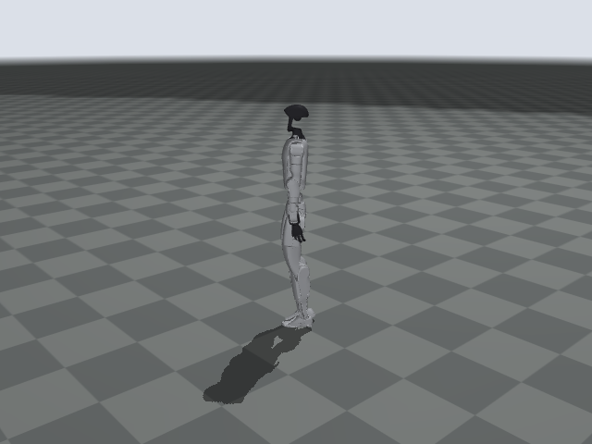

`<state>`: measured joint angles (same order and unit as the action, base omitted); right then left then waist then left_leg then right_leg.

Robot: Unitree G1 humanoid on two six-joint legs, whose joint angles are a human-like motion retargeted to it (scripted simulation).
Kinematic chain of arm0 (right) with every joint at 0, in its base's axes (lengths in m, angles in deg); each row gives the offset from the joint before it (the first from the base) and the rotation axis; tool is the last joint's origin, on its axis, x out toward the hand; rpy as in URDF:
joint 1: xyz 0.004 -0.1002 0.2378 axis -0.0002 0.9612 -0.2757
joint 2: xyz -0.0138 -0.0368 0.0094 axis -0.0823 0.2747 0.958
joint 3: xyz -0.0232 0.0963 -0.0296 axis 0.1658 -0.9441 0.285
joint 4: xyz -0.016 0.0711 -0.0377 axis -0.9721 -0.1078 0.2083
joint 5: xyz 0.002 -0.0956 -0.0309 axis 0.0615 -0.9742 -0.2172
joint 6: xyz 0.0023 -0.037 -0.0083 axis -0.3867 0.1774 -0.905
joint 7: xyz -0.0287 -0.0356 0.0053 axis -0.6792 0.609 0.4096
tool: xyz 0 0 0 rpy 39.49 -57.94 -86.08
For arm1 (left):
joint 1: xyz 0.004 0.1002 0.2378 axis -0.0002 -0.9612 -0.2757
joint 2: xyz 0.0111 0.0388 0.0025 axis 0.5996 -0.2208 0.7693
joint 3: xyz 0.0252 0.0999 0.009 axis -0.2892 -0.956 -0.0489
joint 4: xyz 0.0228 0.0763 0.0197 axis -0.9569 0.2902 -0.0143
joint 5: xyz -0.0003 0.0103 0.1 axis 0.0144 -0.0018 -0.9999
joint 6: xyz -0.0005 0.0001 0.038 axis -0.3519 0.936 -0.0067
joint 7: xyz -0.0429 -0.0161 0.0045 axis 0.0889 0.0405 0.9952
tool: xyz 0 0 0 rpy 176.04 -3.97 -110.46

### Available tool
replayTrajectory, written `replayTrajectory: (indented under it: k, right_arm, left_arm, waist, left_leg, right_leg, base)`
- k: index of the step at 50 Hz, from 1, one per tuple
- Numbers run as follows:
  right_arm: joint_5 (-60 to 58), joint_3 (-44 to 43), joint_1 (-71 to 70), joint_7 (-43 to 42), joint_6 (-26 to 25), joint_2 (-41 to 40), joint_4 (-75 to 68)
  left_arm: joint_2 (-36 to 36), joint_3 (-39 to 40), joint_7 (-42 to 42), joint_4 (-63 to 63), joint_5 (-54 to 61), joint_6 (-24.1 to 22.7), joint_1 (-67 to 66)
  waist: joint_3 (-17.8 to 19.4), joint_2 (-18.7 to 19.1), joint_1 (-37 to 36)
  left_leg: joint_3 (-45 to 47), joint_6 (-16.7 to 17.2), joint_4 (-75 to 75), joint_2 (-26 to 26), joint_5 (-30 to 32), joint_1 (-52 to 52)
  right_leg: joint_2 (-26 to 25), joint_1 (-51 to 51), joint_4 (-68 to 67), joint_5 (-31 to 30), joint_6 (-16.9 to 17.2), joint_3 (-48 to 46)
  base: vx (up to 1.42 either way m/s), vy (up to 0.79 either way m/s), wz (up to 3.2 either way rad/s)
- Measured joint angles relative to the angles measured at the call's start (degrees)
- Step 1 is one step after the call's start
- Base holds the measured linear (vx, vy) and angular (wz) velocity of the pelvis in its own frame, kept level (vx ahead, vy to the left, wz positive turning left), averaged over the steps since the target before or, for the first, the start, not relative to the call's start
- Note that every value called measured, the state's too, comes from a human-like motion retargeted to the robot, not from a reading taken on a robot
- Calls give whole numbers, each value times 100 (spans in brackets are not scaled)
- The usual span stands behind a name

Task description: In place motions

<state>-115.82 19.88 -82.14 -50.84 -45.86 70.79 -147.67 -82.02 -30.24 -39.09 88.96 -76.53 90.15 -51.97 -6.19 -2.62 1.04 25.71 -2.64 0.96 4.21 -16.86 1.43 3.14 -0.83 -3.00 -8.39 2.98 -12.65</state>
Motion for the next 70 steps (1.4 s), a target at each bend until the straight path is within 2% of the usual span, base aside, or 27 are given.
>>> replayTrajectory:
  k: [25,32,36,40,41,42,45,48,52,56,58,61,65,67,70]
  right_arm:
    - [114,-8,-136,-71,2,-100,130]
    - [569,-159,-88,-220,34,-119,150]
    - [1062,-244,-77,-330,93,-112,136]
    - [1331,-338,-25,-469,157,-110,139]
    - [1330,-359,-22,-484,166,-109,141]
    - [1311,-379,-20,-487,168,-109,144]
    - [1133,-352,-23,-415,131,-115,152]
    - [967,-358,-43,-371,118,-113,197]
    - [883,-422,-53,-420,169,-75,301]
    - [872,-444,-33,-481,136,-36,197]
    - [857,-504,-17,-468,87,-26,97]
    - [796,-590,13,-479,29,-22,35]
    - [713,-646,31,-540,28,-29,82]
    - [727,-639,34,-537,49,-22,118]
    - [718,-641,13,-544,50,-8,160]
  left_arm:
    - [131,64,-52,145,42,15,15]
    - [168,4,38,-8,38,17,236]
    - [223,-32,115,-155,63,-34,387]
    - [281,-91,98,-247,91,-78,432]
    - [297,-98,100,-256,99,-82,440]
    - [312,-103,99,-262,109,-83,445]
    - [361,-41,57,-256,163,-83,406]
    - [390,24,-55,-207,292,-93,369]
    - [355,203,-400,-110,540,-146,393]
    - [355,323,-405,-109,592,-156,358]
    - [353,338,-457,-114,561,-152,320]
    - [351,394,-643,-109,642,-229,225]
    - [344,595,-846,-45,824,-255,96]
    - [326,729,-968,-2,936,-244,7]
    - [288,829,-1098,27,1057,-267,-97]
  waist:
    - [26,79,-72]
    - [153,110,52]
    - [254,10,-412]
    - [330,56,-612]
    - [360,61,-594]
    - [397,58,-502]
    - [489,-7,-213]
    - [540,-64,-579]
    - [647,-60,-576]
    - [700,-67,-626]
    - [707,-76,-725]
    - [658,-62,-782]
    - [575,-45,-642]
    - [501,-48,-570]
    - [430,-41,-515]
  left_leg:
    - [-211,-41,72,101,-194,38]
    - [-731,-31,-104,45,-143,-203]
    - [-696,-10,-155,40,-75,-332]
    - [-974,69,-250,-89,32,-440]
    - [-1125,87,-290,-91,62,-473]
    - [-1353,101,-326,-59,105,-504]
    - [-2077,134,-405,138,259,-617]
    - [-2150,210,-549,177,351,-844]
    - [-2583,401,-744,275,583,-1235]
    - [-2769,639,-694,362,750,-1408]
    - [-2333,742,-679,253,755,-1431]
    - [-688,1095,-601,-233,828,-1281]
    - [1187,1620,-625,-705,1224,-983]
    - [1880,1744,-675,-832,1468,-798]
    - [2384,1719,-690,-862,1683,-583]
  right_leg:
    - [83,8,-91,70,61,-109]
    - [51,24,-514,328,128,-458]
    - [-136,202,-580,461,333,773]
    - [-180,334,-579,819,784,2298]
    - [-173,319,-617,917,843,2339]
    - [-182,286,-661,988,812,2215]
    - [-135,277,-595,1033,241,813]
    - [-137,377,-418,994,260,776]
    - [-53,525,-185,984,288,12]
    - [-91,664,-25,1047,261,-573]
    - [-84,710,9,1085,276,-878]
    - [-106,778,64,1162,290,-1533]
    - [-86,859,86,1285,350,-2418]
    - [-53,888,84,1353,388,-2846]
    - [-21,916,79,1417,432,-3272]
  base:
    - [3,1,-2]
    - [0,-2,54]
    - [-5,-6,6]
    - [1,-8,102]
    - [5,-7,187]
    - [7,-8,275]
    - [3,-7,224]
    - [-6,-6,90]
    - [-12,0,182]
    - [-3,5,187]
    - [1,8,186]
    - [2,7,194]
    - [4,8,192]
    - [8,9,172]
    - [9,10,128]
